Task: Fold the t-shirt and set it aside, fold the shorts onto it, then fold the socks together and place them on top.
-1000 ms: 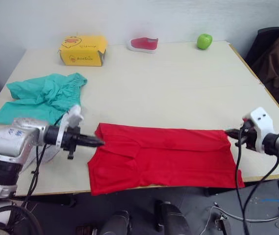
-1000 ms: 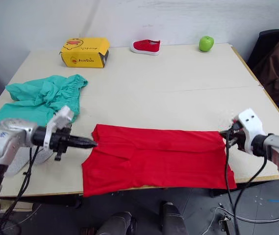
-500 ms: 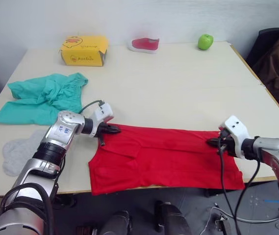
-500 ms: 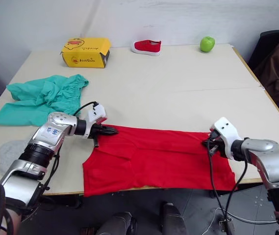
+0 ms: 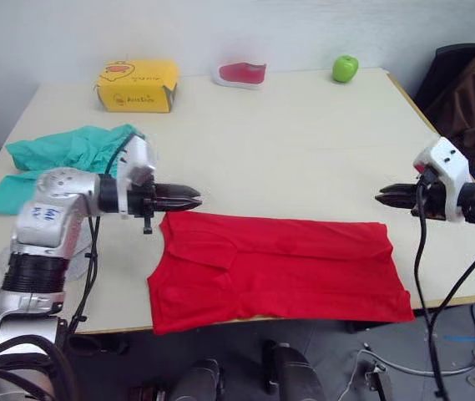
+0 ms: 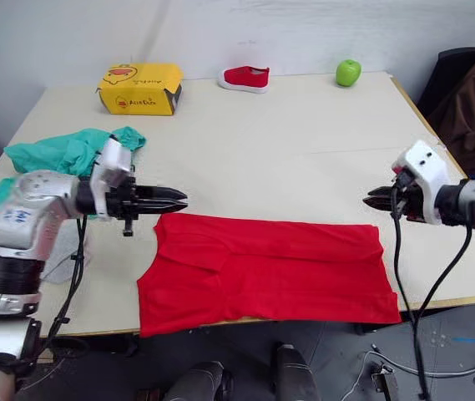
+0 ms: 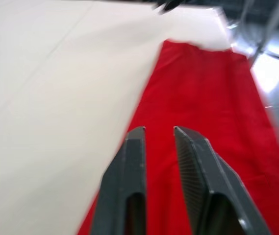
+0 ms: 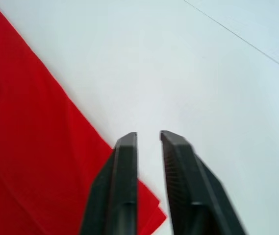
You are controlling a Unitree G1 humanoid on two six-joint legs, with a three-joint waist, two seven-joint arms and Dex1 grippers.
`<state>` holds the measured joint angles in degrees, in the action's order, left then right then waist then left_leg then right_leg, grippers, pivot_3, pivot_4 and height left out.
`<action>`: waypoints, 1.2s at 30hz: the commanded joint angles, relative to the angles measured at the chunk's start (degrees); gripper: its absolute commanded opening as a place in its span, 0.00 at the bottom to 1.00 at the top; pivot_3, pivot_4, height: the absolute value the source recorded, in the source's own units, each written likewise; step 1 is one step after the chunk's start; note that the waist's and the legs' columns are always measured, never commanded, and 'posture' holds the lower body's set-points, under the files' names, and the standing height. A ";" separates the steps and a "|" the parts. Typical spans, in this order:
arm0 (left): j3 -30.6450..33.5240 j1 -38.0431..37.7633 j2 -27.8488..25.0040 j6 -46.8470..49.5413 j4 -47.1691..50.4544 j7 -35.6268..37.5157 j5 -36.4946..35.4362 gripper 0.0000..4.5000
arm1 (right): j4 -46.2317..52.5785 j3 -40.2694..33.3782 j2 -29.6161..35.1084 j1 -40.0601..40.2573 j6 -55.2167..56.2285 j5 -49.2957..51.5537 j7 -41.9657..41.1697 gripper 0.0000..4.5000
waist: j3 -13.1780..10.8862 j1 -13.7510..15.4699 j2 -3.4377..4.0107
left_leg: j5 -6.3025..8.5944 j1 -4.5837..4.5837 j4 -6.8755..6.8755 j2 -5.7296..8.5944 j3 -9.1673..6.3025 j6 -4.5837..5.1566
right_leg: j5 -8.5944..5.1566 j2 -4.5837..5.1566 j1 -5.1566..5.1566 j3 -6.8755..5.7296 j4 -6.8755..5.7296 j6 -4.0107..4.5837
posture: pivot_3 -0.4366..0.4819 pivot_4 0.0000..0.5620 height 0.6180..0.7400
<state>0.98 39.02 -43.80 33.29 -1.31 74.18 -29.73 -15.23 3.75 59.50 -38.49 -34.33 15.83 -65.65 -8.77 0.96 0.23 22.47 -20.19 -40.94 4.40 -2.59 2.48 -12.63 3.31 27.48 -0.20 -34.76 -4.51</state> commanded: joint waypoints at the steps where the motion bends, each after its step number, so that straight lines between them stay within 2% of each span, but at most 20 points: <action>1: 0.46 0.72 0.44 2.34 5.36 0.62 -3.77 0.50 | -9.16 6.76 -2.49 -6.60 3.15 -6.02 -5.18 0.52 | 0.00 0.10 0.00 | 0.00 -0.01 -0.01 0.00 0.01 0.01 | 0.00 0.00 0.01 0.01 0.00 0.00 | 0.48 0.27 1.00; 6: -0.84 0.38 1.76 3.06 8.40 -0.08 -4.09 0.84 | -17.25 13.60 -6.57 -13.88 3.19 -10.59 -12.76 0.91 | -0.02 0.20 0.03 | 0.00 -0.08 -0.01 0.02 0.00 0.00 | 0.00 -0.01 0.11 -0.01 -0.03 0.00 | 0.48 0.27 1.00; 8: -1.51 -0.43 1.79 0.94 9.19 -0.36 -2.66 0.99 | -19.87 14.34 -8.43 -15.70 4.13 -11.81 -13.17 0.91 | -0.03 0.13 0.04 | 0.00 -0.10 -0.01 0.01 0.00 -0.01 | 0.00 -0.02 0.13 -0.03 -0.02 0.00 | 0.48 0.27 1.00; 12: -1.64 -1.03 1.97 -1.03 9.97 -2.51 -1.05 1.00 | -21.97 16.38 -9.79 -16.61 4.06 -14.06 -17.06 0.91 | -0.03 0.17 0.04 | 0.00 -0.10 -0.02 0.01 -0.02 -0.03 | 0.00 -0.02 0.13 -0.05 -0.02 0.00 | 0.48 0.27 1.00; 16: -1.90 -1.28 1.87 -2.68 9.77 -4.00 0.63 1.00 | -24.23 16.91 -10.94 -16.41 6.82 -16.31 -17.33 0.91 | -0.04 0.26 0.06 | 0.00 -0.10 -0.04 0.03 -0.05 -0.03 | 0.00 -0.01 0.10 -0.08 -0.01 0.00 | 0.48 0.27 1.00; 20: -2.17 -1.11 2.34 -2.62 9.63 -4.54 0.71 1.00 | -27.96 17.26 -12.78 -16.41 11.08 -19.22 -14.26 0.70 | -0.04 0.08 0.06 | 0.00 -0.09 -0.03 0.02 -0.06 -0.05 | 0.00 -0.02 0.10 -0.09 -0.03 0.00 | 0.48 0.27 1.00; 29: -2.75 -0.74 2.77 -3.76 8.48 -5.48 1.73 1.00 | -29.05 16.13 -14.53 -17.45 16.62 -21.29 -14.66 0.00 | -0.04 -0.64 0.06 | -0.01 -0.03 -0.06 0.02 -0.10 -0.07 | 0.00 -0.02 0.02 -0.12 -0.04 0.00 | 0.48 0.27 1.00; 33: -3.25 -1.02 2.75 -4.60 8.32 -5.50 2.47 1.00 | -31.07 16.36 -15.57 -19.50 17.77 -22.16 -16.44 0.00 | -0.04 -1.09 0.06 | -0.02 -0.03 -0.06 0.02 -0.10 -0.10 | 0.00 -0.02 0.04 -0.12 -0.08 0.01 | 0.48 0.27 1.00; 36: -3.42 -1.18 2.88 -5.53 7.70 -5.71 3.14 1.00 | -36.61 16.74 -17.68 -23.55 20.84 -24.29 -14.83 0.00 | -0.05 -1.38 0.08 | -0.02 -0.03 -0.03 0.02 -0.08 -0.12 | 0.00 -0.03 0.07 -0.10 -0.09 0.01 | 0.48 0.27 1.00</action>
<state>-2.90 37.63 -40.86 29.03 6.07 68.65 -26.81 -50.23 20.34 42.03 -59.93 -15.25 -7.30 -81.39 -8.82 -0.43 0.31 22.45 -20.22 -40.97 4.42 -2.66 2.36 -12.63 3.27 27.55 -0.29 -34.87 -4.50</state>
